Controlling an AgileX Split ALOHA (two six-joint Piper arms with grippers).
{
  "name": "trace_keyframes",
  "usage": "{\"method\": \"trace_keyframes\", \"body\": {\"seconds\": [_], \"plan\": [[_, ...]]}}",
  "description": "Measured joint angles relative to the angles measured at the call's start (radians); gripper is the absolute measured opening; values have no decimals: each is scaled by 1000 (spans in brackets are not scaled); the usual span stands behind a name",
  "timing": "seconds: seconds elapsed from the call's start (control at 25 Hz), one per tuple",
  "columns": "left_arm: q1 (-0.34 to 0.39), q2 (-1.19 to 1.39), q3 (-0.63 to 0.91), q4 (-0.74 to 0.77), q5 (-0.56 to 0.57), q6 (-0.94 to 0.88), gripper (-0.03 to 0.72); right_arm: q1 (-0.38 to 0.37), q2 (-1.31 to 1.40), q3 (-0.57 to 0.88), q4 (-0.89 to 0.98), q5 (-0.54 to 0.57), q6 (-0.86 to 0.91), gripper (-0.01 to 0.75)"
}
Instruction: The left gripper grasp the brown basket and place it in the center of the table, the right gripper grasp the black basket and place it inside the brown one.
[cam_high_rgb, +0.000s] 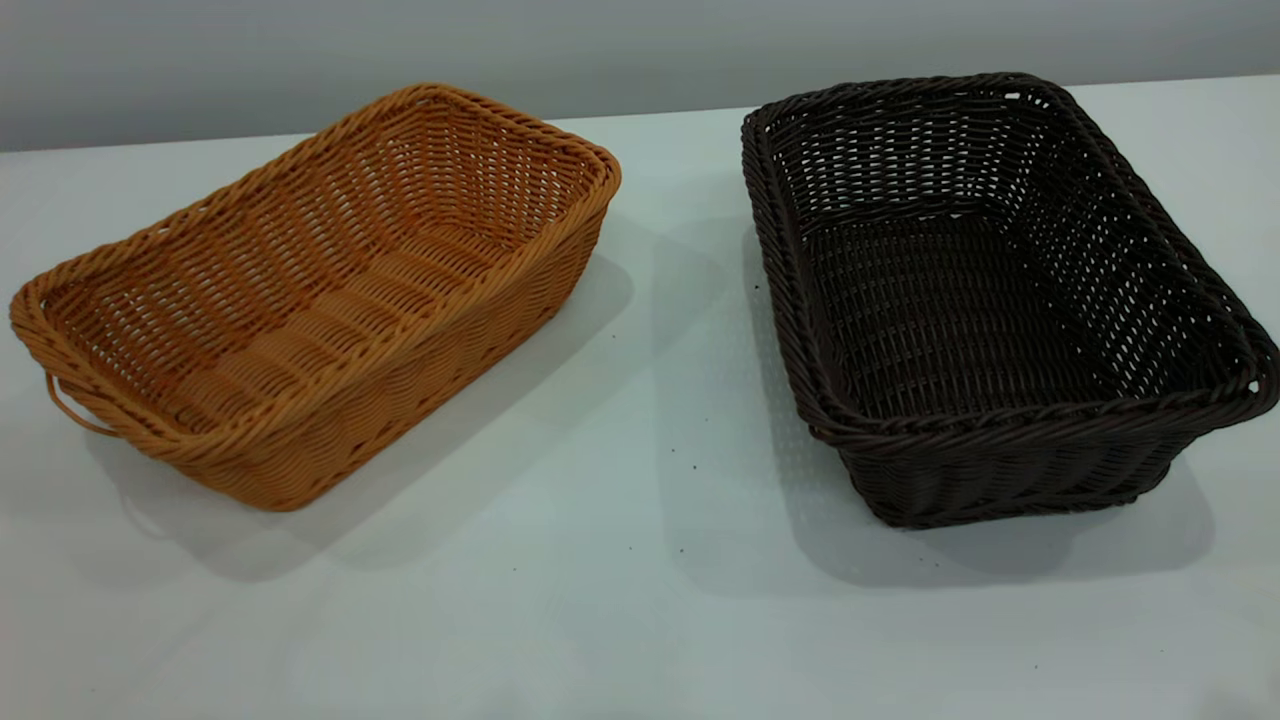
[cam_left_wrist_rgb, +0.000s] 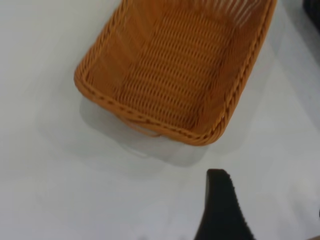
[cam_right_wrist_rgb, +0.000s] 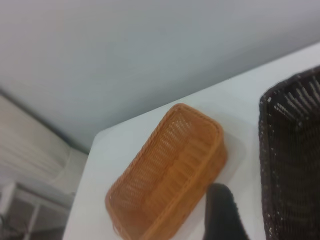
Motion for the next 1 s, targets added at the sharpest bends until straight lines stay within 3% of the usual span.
{"method": "trace_keyframes", "body": {"seconds": [0.36, 0.6, 1.0], "plan": [[0, 218, 0, 0, -103, 127, 397, 0, 161, 13, -10, -39, 53, 398], [-4, 374, 0, -23, -183, 127, 397, 0, 262, 21, -17, -59, -10, 397], [-125, 609, -5, -32, -358, 220, 397, 0, 403, 21, -17, -46, 35, 397]]}}
